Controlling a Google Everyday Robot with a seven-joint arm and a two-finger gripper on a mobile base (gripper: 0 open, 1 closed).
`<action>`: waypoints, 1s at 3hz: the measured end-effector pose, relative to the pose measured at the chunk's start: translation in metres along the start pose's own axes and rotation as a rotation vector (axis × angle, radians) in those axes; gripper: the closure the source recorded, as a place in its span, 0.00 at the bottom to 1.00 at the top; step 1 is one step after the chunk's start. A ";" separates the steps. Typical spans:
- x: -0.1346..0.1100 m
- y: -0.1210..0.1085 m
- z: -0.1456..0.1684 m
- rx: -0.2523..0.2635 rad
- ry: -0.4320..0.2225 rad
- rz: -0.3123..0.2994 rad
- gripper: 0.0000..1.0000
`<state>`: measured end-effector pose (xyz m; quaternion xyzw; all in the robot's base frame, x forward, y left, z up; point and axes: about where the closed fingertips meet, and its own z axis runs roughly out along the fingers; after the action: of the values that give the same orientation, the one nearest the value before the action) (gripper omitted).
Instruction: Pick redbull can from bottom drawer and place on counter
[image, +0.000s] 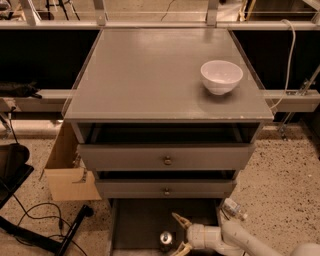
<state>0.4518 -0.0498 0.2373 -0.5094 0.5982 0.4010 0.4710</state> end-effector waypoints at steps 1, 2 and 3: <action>0.002 -0.001 0.014 -0.014 0.008 0.000 0.00; 0.020 0.001 0.030 -0.035 0.005 0.030 0.18; 0.046 0.006 0.040 -0.062 -0.009 0.042 0.50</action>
Offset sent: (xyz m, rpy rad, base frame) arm 0.0078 0.0316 -0.0579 0.0042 0.0750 0.0291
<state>0.4503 -0.0210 0.1831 -0.5093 0.5937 0.4314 0.4494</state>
